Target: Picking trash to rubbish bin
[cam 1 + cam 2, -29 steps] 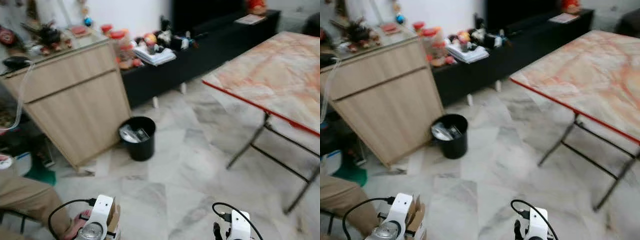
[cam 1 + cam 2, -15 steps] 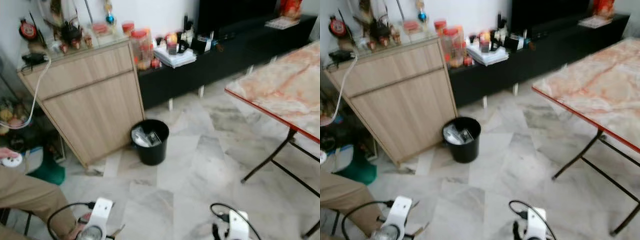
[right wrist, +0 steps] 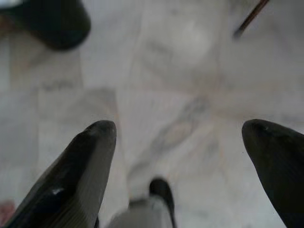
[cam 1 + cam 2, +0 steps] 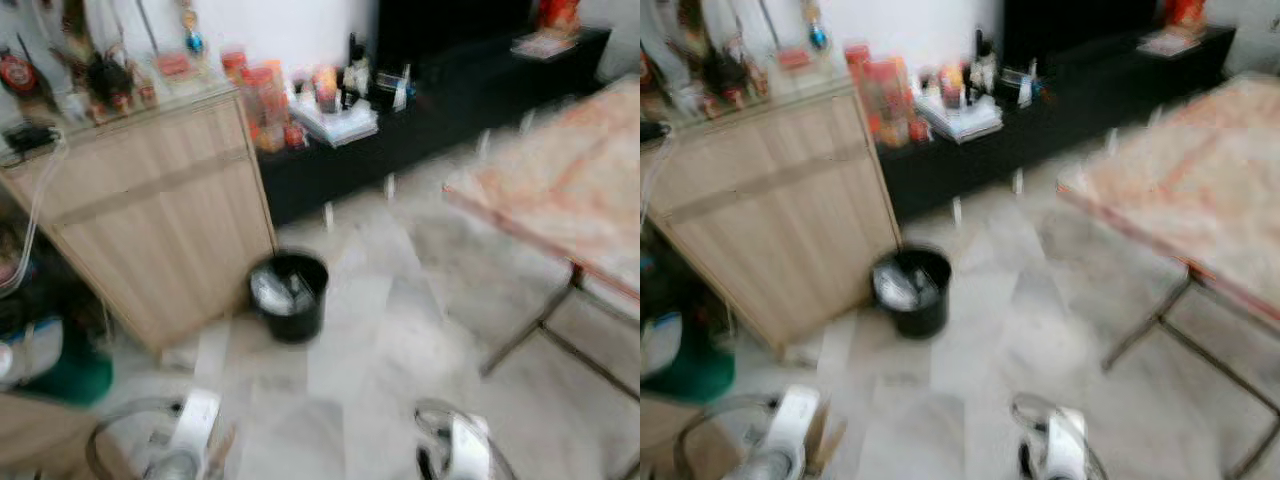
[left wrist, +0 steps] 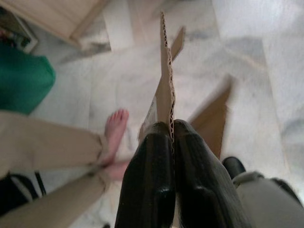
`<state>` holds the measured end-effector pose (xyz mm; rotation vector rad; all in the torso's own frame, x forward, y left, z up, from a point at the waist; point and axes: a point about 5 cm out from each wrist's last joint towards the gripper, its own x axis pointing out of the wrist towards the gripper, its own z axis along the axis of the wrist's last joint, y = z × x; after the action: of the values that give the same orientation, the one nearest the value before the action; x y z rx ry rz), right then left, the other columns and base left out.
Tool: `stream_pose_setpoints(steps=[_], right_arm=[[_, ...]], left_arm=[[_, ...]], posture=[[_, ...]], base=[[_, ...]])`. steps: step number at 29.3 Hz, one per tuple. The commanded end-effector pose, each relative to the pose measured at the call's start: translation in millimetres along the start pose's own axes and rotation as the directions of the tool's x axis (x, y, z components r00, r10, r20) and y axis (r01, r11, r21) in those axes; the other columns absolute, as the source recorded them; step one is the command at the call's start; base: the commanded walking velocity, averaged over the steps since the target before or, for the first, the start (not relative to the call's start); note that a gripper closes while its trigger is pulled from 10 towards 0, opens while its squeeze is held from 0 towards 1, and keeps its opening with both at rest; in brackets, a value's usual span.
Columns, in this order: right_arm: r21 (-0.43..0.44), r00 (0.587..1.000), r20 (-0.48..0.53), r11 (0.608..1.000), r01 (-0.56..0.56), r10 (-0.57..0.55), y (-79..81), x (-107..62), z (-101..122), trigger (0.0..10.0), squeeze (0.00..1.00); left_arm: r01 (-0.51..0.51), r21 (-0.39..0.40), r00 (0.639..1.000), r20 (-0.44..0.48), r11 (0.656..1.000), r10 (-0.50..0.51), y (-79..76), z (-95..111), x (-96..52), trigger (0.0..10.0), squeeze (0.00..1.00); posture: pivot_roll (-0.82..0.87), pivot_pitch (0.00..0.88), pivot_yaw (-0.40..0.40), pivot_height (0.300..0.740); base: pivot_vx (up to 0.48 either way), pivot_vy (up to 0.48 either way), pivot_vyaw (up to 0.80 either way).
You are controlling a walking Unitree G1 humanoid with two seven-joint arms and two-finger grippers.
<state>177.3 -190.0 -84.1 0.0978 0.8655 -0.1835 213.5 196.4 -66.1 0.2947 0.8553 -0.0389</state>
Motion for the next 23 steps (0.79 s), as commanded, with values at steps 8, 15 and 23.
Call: stream_pose_setpoints(steps=[8,15,23], right_arm=[[-0.007,0.999,0.027,1.000,-0.023,0.023,6.8,2.6,10,10.0,0.00],[-0.011,0.999,0.041,1.000,-0.018,0.018,3.9,4.1,17,10.0,0.00],[-0.051,0.998,0.041,0.998,-0.036,0.038,6.2,4.6,18,10.0,0.00]], left_arm=[[-0.029,-0.023,1.000,0.004,0.999,0.029,6.0,6,1.4,10.0,0.00],[-0.032,-0.050,0.999,0.011,0.998,0.033,3.0,9,2.0,10.0,0.00],[-0.045,-0.077,0.999,0.002,0.996,0.046,3.3,6,1.4,10.0,0.00]], posture=[[-0.10,0.000,0.031,0.740],[-0.10,0.000,0.008,0.740],[-0.09,0.000,-0.005,0.740]], base=[[0.369,0.000,-0.13],[0.359,0.000,0.00],[0.338,0.000,0.00]])
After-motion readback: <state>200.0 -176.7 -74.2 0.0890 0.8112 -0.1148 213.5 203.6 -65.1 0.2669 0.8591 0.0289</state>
